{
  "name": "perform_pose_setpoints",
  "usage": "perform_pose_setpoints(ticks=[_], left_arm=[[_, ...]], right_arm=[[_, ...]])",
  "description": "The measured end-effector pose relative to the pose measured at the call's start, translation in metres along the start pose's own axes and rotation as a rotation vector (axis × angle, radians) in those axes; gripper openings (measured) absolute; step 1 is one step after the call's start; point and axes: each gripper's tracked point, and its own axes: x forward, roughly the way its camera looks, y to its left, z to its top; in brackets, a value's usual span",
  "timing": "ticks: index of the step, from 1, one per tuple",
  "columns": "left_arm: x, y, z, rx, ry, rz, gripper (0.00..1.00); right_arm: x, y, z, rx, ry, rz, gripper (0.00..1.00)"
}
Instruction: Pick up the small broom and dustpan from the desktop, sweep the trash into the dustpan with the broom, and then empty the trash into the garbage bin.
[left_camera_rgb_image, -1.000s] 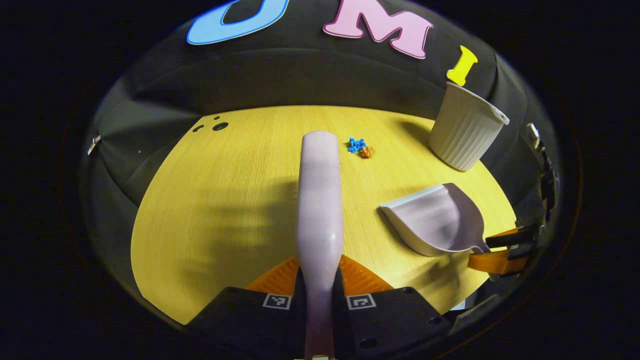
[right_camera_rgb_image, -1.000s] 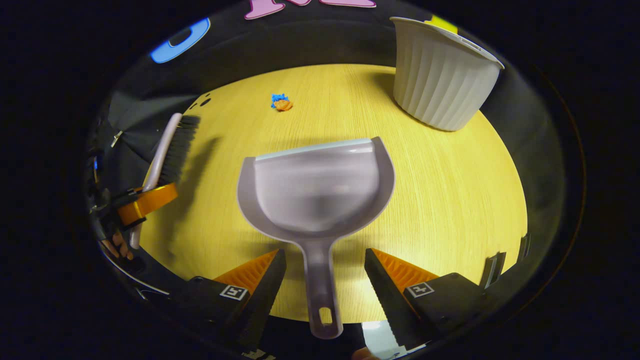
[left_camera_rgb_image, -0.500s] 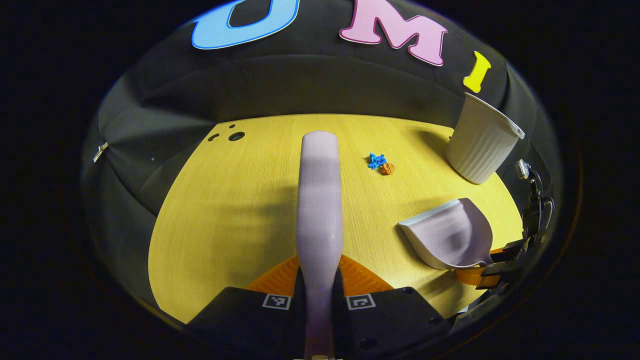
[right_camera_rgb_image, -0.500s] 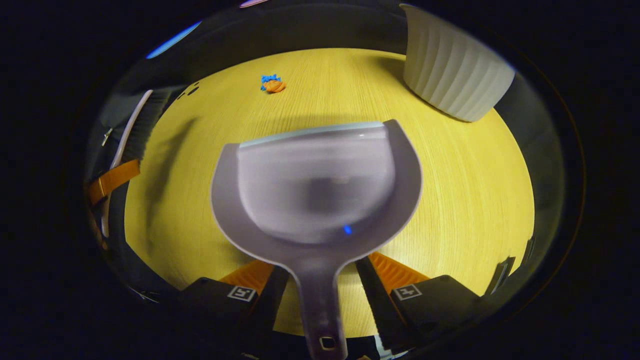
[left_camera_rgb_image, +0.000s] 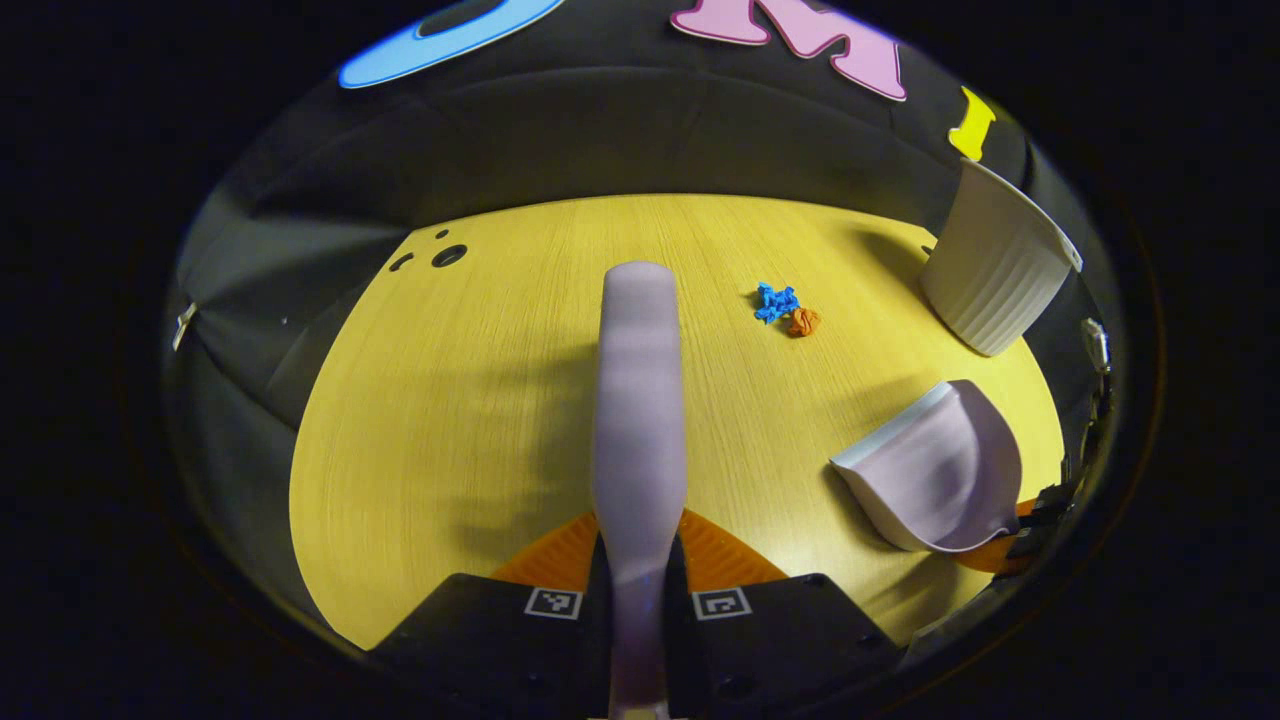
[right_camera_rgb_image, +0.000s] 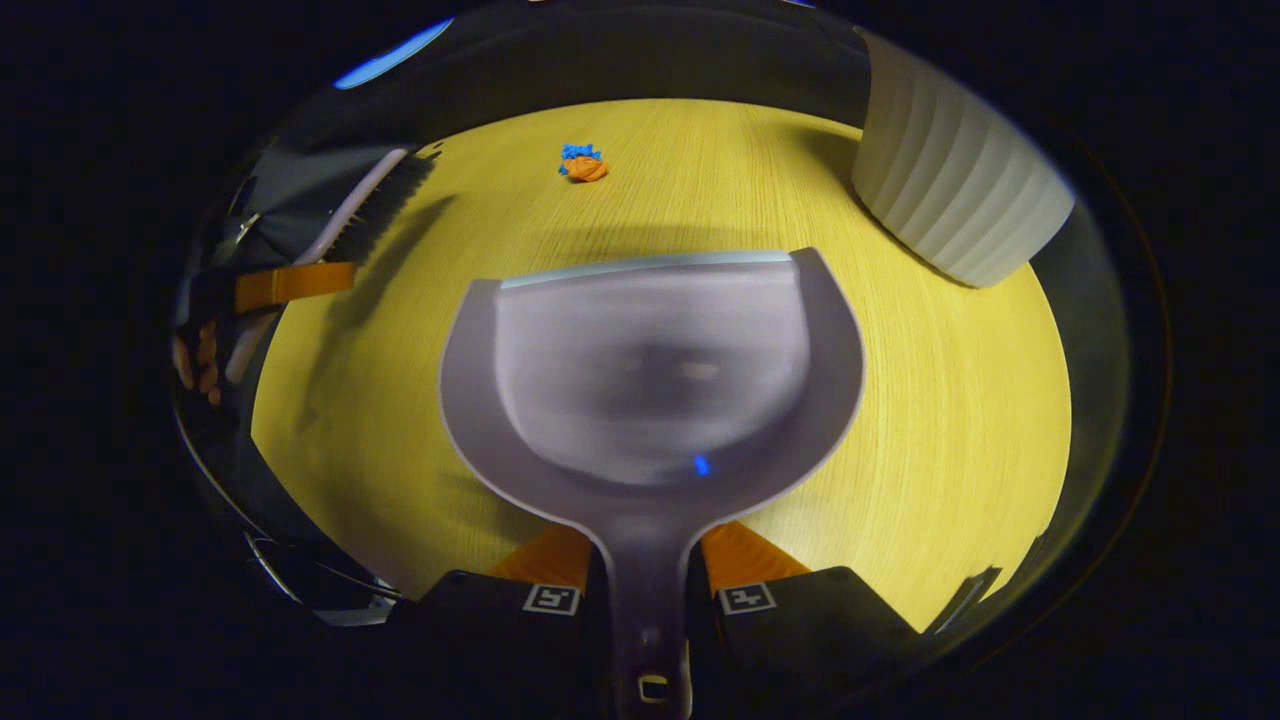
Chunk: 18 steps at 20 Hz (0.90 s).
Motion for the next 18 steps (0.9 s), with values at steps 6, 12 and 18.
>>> perform_pose_setpoints(ticks=[6,12,18], left_arm=[[0.047,0.007,0.052,0.163,0.039,0.005,0.26],[0.092,-0.013,0.102,0.446,0.05,0.031,0.26],[0.117,-0.04,0.127,0.694,0.063,-0.016,0.27]], right_arm=[[-0.016,-0.025,0.024,-0.075,-0.045,-0.006,0.35],[-0.015,-0.041,0.031,-0.112,-0.034,0.003,0.35],[-0.008,-0.049,0.027,-0.132,0.002,0.017,0.35]])
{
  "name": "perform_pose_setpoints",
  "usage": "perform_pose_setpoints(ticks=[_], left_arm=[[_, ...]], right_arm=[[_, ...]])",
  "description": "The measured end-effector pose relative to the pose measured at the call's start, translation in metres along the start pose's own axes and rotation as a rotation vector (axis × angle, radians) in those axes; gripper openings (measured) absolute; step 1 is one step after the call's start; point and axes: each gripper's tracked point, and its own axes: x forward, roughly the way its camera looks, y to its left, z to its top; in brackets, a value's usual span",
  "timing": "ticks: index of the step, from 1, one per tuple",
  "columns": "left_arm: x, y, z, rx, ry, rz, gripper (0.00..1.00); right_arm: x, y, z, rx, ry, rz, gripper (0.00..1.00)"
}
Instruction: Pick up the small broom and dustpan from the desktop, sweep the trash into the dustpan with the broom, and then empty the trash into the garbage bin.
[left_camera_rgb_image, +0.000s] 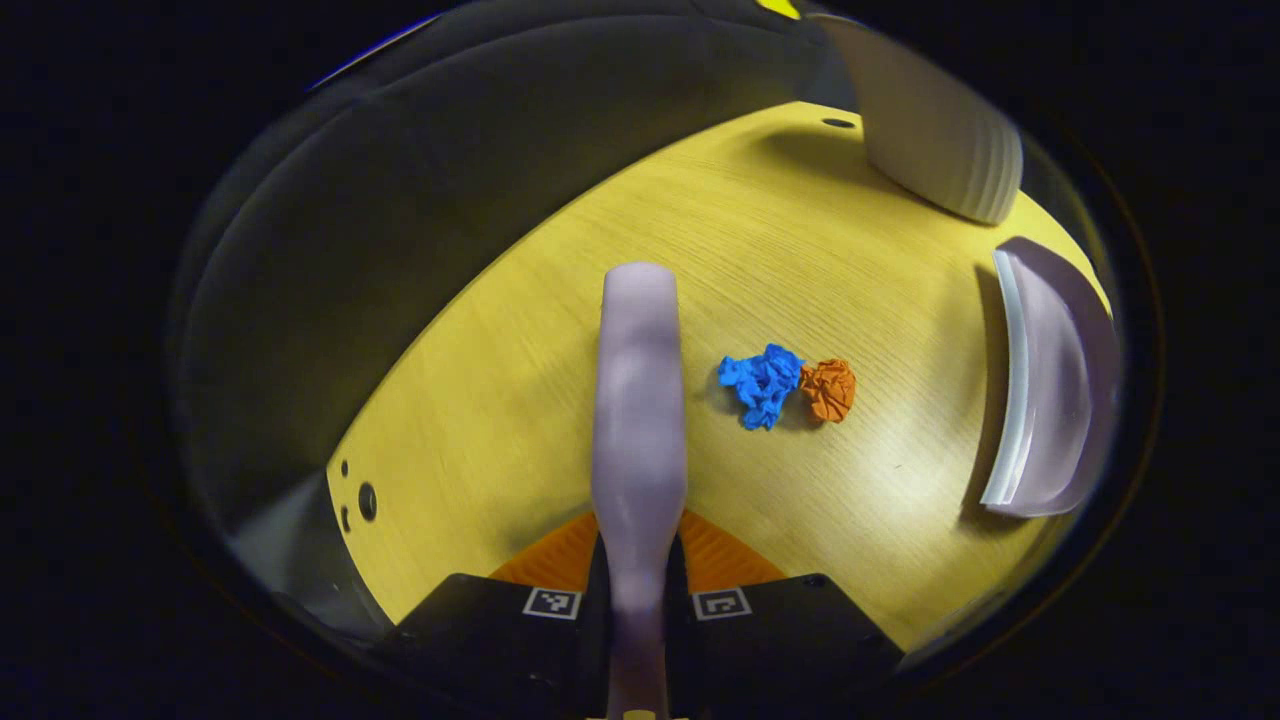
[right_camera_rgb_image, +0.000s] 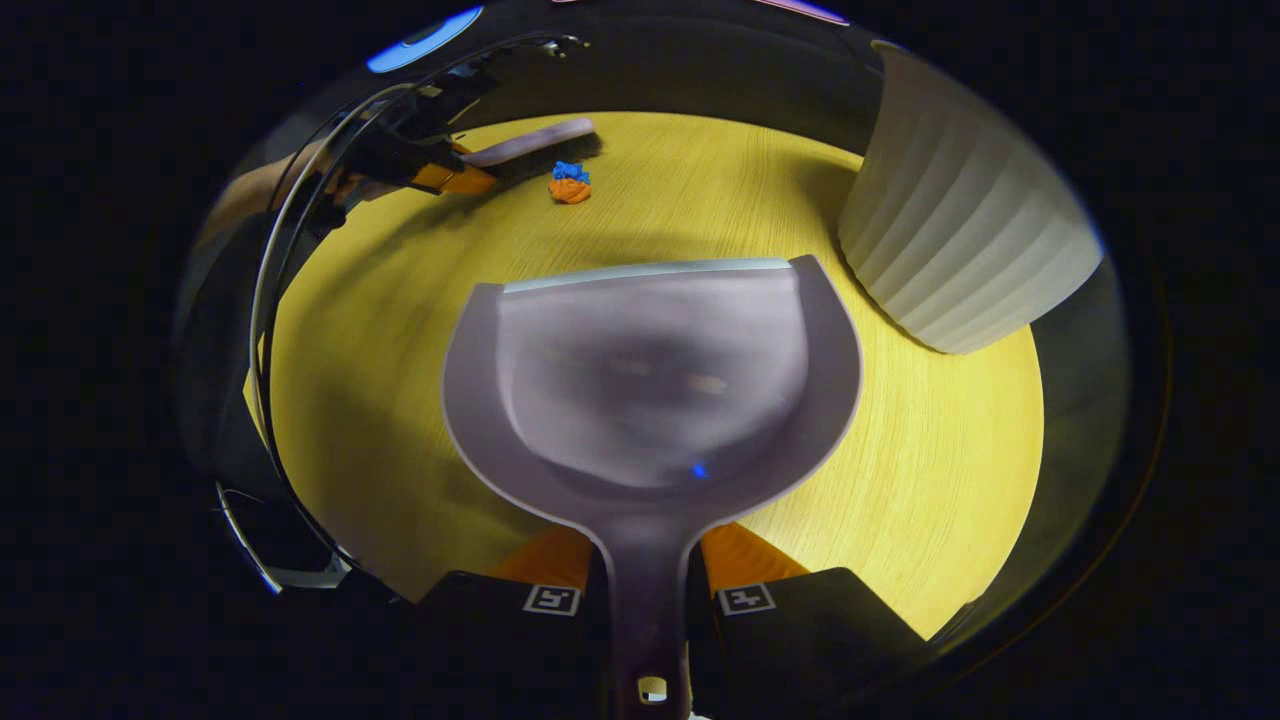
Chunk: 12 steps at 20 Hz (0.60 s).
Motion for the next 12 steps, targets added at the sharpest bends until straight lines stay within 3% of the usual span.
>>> perform_pose_setpoints(ticks=[2,3,4,6,7,8,9,10,11,12], left_arm=[[0.005,-0.01,0.006,0.046,-0.011,-0.034,0.26],[0.005,-0.016,0.008,0.063,-0.013,-0.049,0.26],[0.002,-0.02,0.009,0.077,-0.012,-0.065,0.26],[-0.002,-0.028,0.006,0.1,-0.006,-0.087,0.27],[-0.006,-0.035,0.005,0.116,0.003,-0.095,0.29],[-0.006,-0.042,0.007,0.132,0.004,-0.106,0.3],[-0.009,-0.054,0.006,0.144,0.002,-0.124,0.3],[-0.014,-0.064,0.004,0.154,0.004,-0.144,0.3],[-0.018,-0.077,0.001,0.161,0.011,-0.167,0.27],[-0.023,-0.09,-0.003,0.163,0.024,-0.189,0.3]], right_arm=[[0.003,-0.001,-0.003,-0.021,0.011,0.014,0.35],[0.004,0.0,-0.006,-0.038,0.02,0.017,0.29],[0.006,0.002,-0.009,-0.055,0.029,0.022,0.35],[0.005,0.007,-0.009,-0.042,0.039,0.05,0.35],[0.005,0.01,-0.012,-0.032,0.043,0.054,0.41],[0.004,0.008,-0.011,-0.037,0.039,0.054,0.29],[0.005,0.005,-0.012,-0.042,0.039,0.054,0.29],[0.005,0.004,-0.012,-0.044,0.039,0.054,0.35],[0.007,0.004,-0.014,-0.047,0.038,0.055,0.35],[0.007,0.004,-0.014,-0.05,0.037,0.058,0.35]])
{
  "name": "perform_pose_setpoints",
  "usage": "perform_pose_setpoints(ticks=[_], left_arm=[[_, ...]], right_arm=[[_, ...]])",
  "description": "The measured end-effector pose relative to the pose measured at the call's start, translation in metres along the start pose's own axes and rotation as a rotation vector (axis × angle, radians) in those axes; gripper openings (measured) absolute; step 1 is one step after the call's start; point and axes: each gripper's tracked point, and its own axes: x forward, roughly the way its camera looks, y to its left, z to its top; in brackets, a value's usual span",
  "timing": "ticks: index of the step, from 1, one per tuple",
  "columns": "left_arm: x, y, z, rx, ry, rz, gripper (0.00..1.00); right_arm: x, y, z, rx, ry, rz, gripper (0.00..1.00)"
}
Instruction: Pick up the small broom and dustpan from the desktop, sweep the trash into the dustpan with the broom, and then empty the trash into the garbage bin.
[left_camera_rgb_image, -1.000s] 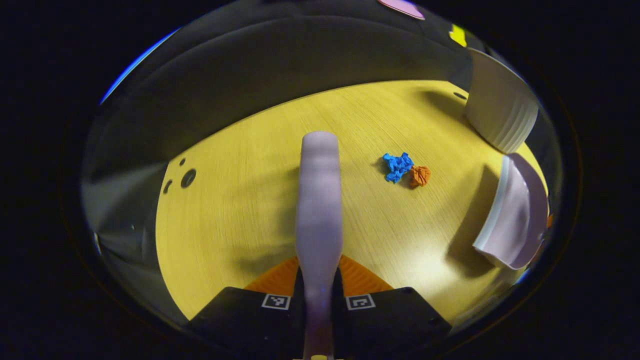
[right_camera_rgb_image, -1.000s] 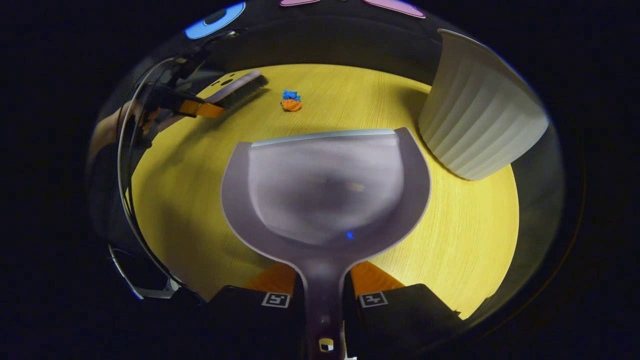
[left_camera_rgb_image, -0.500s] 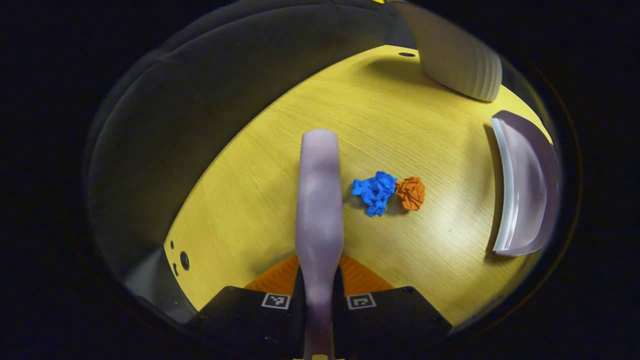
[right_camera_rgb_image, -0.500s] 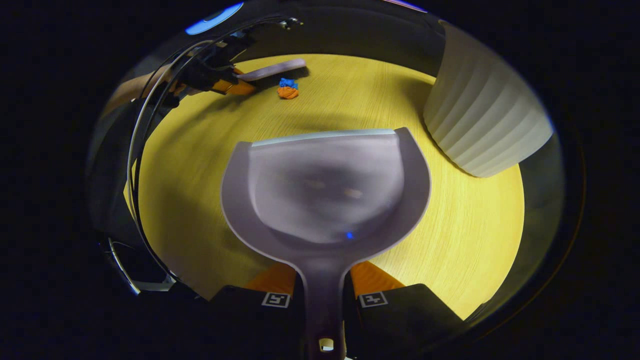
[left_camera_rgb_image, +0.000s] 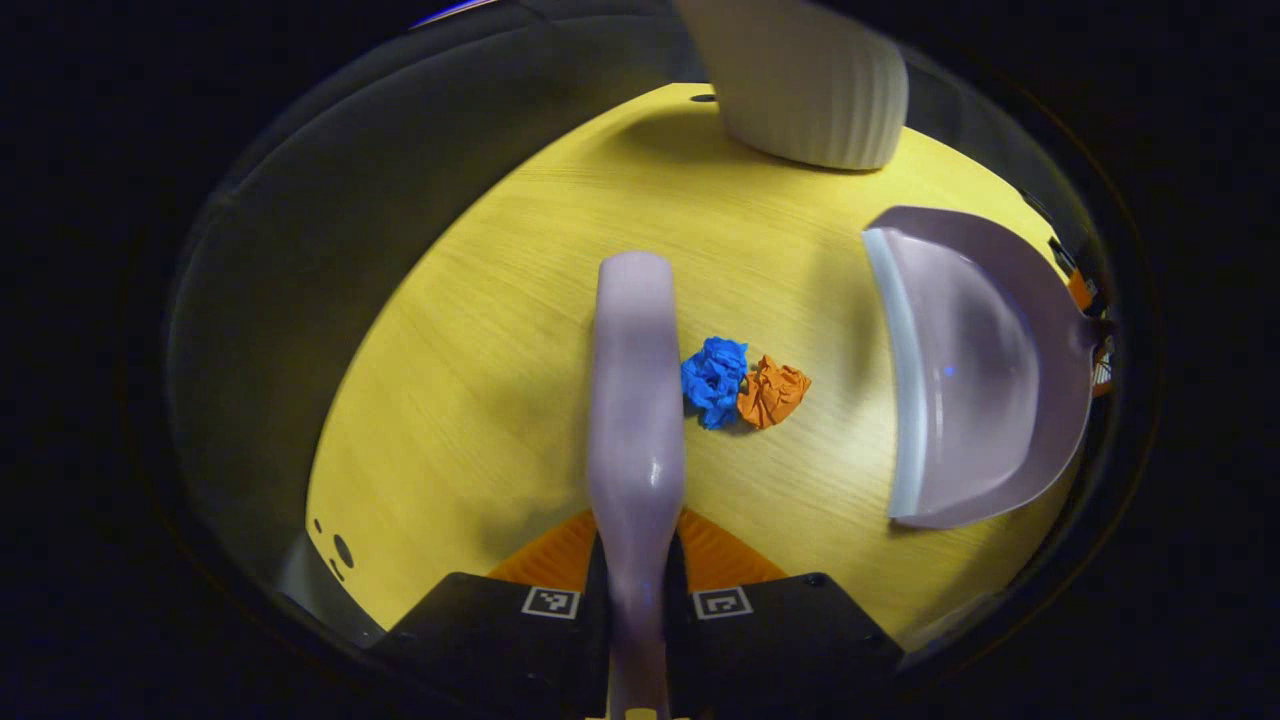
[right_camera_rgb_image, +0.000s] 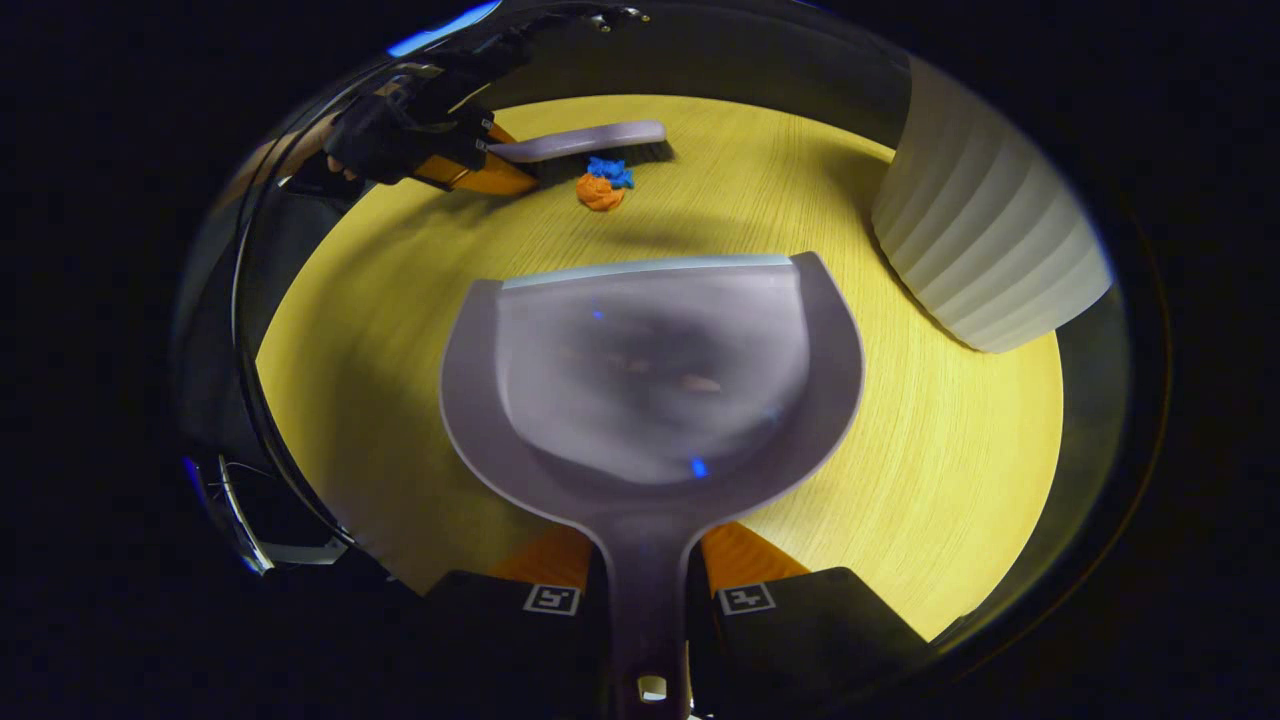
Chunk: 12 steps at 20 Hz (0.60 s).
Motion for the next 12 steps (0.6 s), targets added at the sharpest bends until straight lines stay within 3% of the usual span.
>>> perform_pose_setpoints(ticks=[1,2,4,5,6,7,10,11,12], left_arm=[[-0.003,-0.017,-0.002,-0.003,0.017,-0.024,0.27],[-0.007,-0.032,-0.004,-0.007,0.031,-0.047,0.27],[-0.013,-0.065,-0.004,-0.047,0.043,-0.118,0.27],[-0.018,-0.082,-0.003,-0.087,0.048,-0.165,0.27],[-0.021,-0.099,-0.002,-0.126,0.051,-0.211,0.27],[-0.026,-0.115,-0.001,-0.155,0.056,-0.248,0.25],[-0.045,-0.148,-0.003,-0.182,0.075,-0.272,0.27],[-0.051,-0.158,-0.004,-0.195,0.08,-0.278,0.27],[-0.055,-0.164,-0.009,-0.203,0.087,-0.287,0.3]], right_arm=[[0.001,-0.001,-0.002,-0.002,-0.003,0.003,0.29],[0.001,-0.002,-0.004,-0.006,-0.007,0.005,0.35],[0.0,-0.003,-0.006,-0.015,-0.012,0.011,0.35],[0.0,-0.003,-0.006,-0.021,-0.016,0.014,0.35],[0.0,-0.004,-0.007,-0.027,-0.019,0.016,0.29],[-0.001,-0.006,-0.008,-0.03,-0.023,0.017,0.35],[-0.003,-0.006,-0.014,-0.044,-0.03,0.022,0.35],[-0.005,-0.007,-0.017,-0.058,-0.031,0.025,0.41],[-0.004,-0.008,-0.021,-0.074,-0.032,0.026,0.35]])
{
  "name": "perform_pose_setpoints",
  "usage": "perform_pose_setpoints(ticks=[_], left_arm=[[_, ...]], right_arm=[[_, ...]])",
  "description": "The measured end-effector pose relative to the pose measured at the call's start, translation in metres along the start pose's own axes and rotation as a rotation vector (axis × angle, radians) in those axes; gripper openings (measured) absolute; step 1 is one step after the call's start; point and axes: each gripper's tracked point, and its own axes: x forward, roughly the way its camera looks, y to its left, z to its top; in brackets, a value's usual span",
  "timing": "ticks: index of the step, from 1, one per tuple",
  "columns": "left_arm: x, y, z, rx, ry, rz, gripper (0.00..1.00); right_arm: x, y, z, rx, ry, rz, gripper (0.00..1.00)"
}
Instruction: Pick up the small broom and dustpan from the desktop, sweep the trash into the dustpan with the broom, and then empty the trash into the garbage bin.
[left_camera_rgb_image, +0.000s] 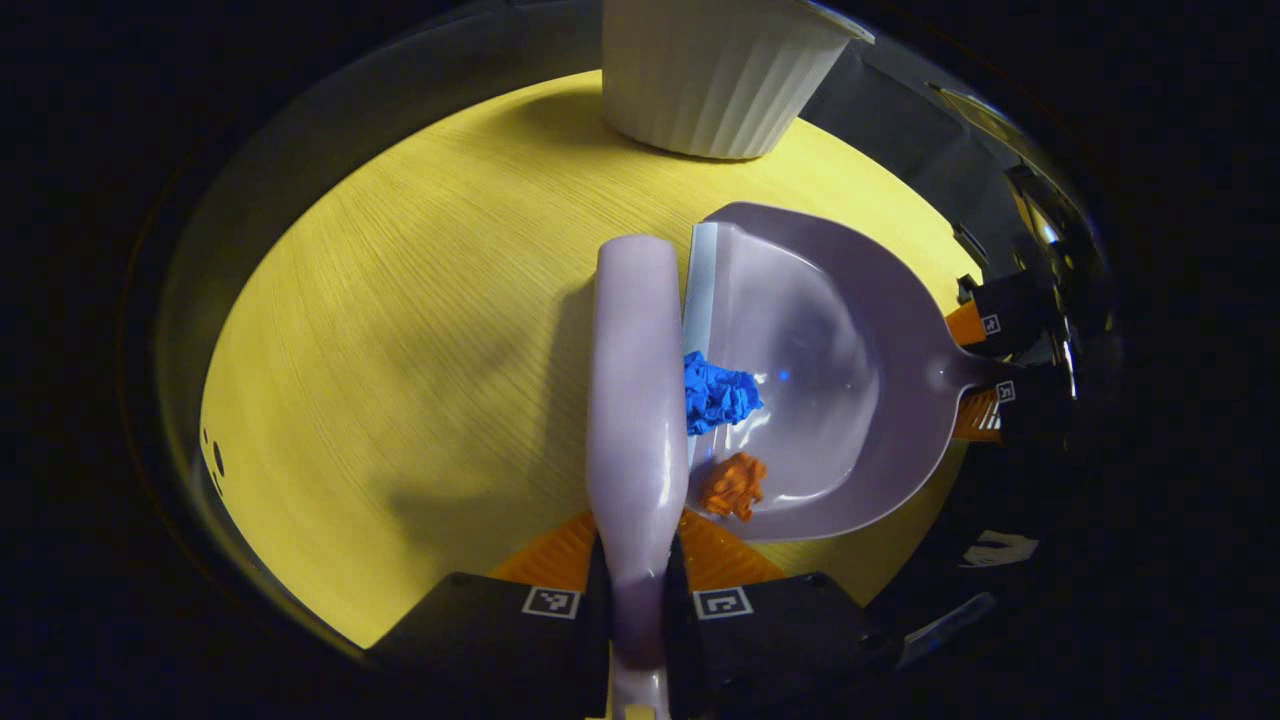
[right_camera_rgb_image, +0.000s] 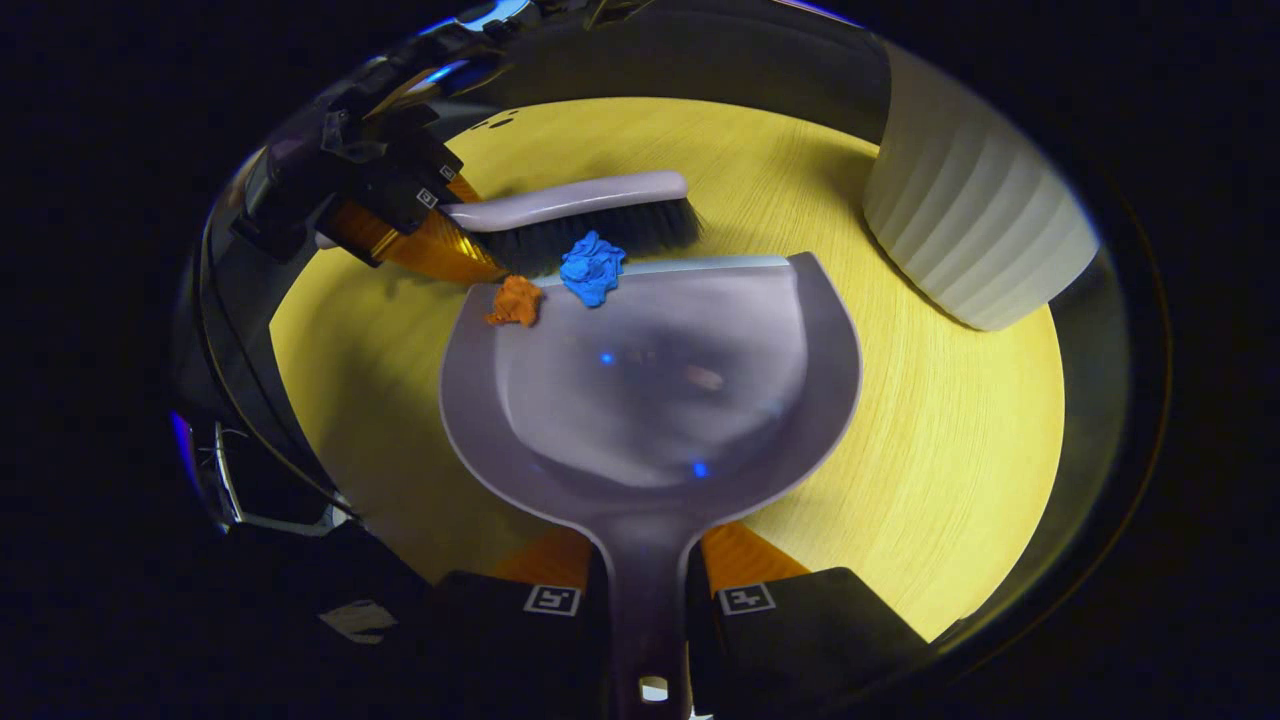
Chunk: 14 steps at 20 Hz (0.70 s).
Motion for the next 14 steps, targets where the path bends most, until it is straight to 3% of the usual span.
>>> perform_pose_setpoints(ticks=[1,2,5,7,8,9,10,11,13,14], left_arm=[[-0.003,-0.008,-0.004,0.003,0.004,-0.007,0.3],[-0.008,-0.017,-0.007,0.013,0.009,-0.011,0.24],[-0.012,-0.028,-0.007,0.027,0.005,-0.024,0.27],[-0.019,-0.044,-0.011,-0.005,-0.012,-0.071,0.3],[-0.021,-0.046,-0.013,-0.006,-0.025,-0.062,0.27],[-0.02,-0.045,-0.015,-0.011,-0.042,-0.035,0.27],[-0.024,-0.045,-0.016,-0.034,-0.062,-0.017,0.3],[-0.028,-0.047,-0.015,-0.075,-0.088,-0.005,0.27],[-0.036,-0.047,-0.015,-0.178,-0.154,0.008,0.27],[-0.042,-0.044,-0.014,-0.225,-0.189,0.017,0.27]], right_arm=[[0.001,-0.002,0.001,-0.014,-0.008,-0.001,0.35],[0.002,-0.002,0.001,-0.028,-0.006,-0.001,0.35],[0.004,-0.001,0.001,-0.036,-0.013,0.006,0.35],[0.004,-0.001,0.004,-0.025,-0.014,0.009,0.35],[0.003,0.001,0.006,-0.011,-0.017,0.016,0.41],[0.001,0.001,0.007,0.0,-0.026,0.024,0.35],[-0.001,0.0,0.007,0.007,-0.034,0.029,0.35],[-0.002,-0.001,0.006,0.007,-0.041,0.032,0.41],[-0.007,-0.002,0.005,0.004,-0.052,0.03,0.41],[-0.012,-0.002,0.006,0.004,-0.054,0.026,0.35]])
